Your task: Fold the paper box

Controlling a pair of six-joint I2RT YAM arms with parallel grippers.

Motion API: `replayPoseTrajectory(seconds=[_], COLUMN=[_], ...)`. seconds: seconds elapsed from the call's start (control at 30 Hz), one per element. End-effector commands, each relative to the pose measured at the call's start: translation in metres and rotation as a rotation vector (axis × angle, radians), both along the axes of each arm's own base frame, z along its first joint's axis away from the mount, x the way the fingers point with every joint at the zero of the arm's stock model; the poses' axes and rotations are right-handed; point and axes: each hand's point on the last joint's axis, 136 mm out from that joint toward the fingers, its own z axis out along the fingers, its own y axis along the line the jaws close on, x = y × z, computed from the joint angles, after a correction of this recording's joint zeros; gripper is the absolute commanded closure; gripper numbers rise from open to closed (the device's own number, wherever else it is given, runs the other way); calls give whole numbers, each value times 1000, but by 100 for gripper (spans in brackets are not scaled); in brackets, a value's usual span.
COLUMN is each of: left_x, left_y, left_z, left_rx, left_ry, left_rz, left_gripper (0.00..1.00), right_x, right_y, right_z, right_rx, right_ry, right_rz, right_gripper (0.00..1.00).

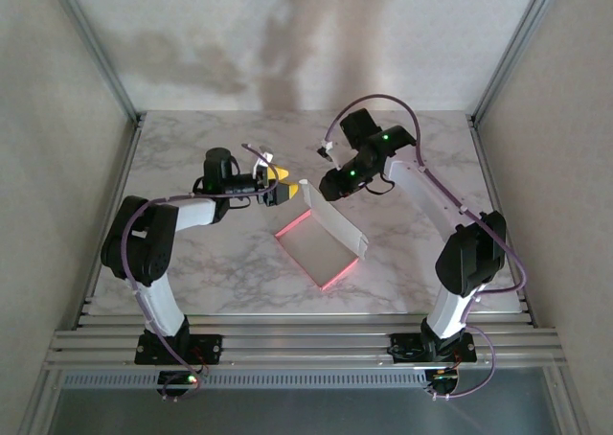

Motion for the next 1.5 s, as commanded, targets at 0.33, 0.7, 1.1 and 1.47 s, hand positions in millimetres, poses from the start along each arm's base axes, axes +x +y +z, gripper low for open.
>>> replayPoseTrajectory(seconds=[0.33,0.7,1.1,1.47], left_x=[-4,-18,-33,-35], left_y=[-3,8,14,18], left_z=[21,27,22,13], left_rx=[-1,-6,9,10], left_ry=[-35,-35,-66,-73], left_rz=[-24,-22,-7,-34], left_gripper=[8,8,10,12], right_x=[-5,-6,-7,-18], right_y=[11,21,43,63], right_z=[-1,-17,-23,-14], right_rx=[-121,-177,-120,-21], right_ry=[-94,-72,-32,54], right_rz=[30,123,186,248], right_gripper=[57,74,89,93])
